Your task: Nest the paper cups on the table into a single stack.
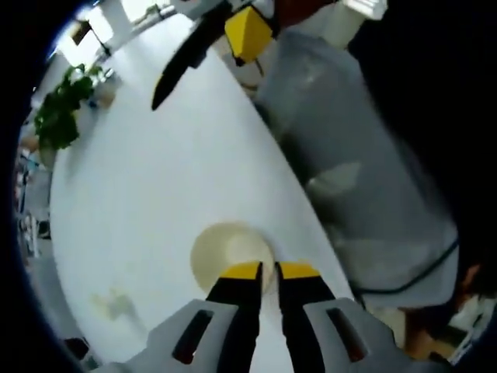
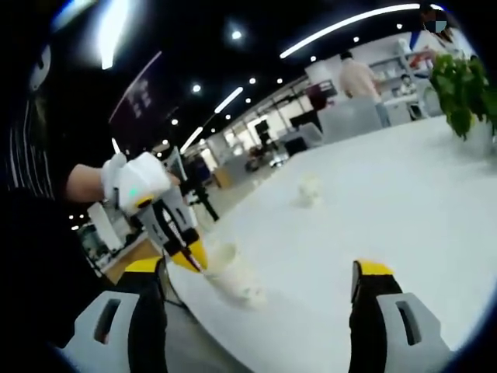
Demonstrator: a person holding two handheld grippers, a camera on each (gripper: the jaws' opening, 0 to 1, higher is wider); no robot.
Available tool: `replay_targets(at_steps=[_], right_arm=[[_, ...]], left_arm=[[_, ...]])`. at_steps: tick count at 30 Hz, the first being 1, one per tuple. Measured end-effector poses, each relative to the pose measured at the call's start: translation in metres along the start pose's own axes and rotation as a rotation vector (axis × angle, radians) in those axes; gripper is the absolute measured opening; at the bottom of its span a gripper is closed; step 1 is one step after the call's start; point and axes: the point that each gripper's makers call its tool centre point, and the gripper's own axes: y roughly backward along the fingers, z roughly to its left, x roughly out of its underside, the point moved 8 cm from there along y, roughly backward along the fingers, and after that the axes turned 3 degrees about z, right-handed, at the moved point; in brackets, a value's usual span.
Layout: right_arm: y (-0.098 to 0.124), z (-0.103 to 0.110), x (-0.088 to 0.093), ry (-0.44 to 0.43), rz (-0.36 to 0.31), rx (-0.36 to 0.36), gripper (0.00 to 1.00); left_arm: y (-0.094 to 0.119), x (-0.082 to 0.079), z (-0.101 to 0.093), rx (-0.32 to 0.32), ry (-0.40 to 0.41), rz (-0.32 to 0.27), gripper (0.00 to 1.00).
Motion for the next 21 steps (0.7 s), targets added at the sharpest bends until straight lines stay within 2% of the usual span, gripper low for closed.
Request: replay_targets(at_steps=[4,12,15,19,21], right_arm=[[-0.002,0.002,-0.001,0.003,0.000,-0.004,0.98],[-0.005,0.004,-0.004,0.010,0.005,-0.005,1.00],[-0.005,0.005,-0.005,0.017,0.012,-0.009,1.00],[-0.004,0.005,-0.007,0.019,0.012,-0.001,1.00],[-0.003,0.005,-0.008,0.011,0.004,0.002,1.00]], left_arm=[[0.004,0.001,0.002,-0.011,0.035,-0.024,0.08],[0.015,0.004,0.003,-0.039,0.147,-0.126,0.16],[0.018,0.007,0.001,-0.052,0.189,-0.158,0.19],[0.020,0.014,-0.003,-0.064,0.255,-0.169,0.20],[0.023,0.016,-0.004,-0.086,0.286,-0.202,0.21]])
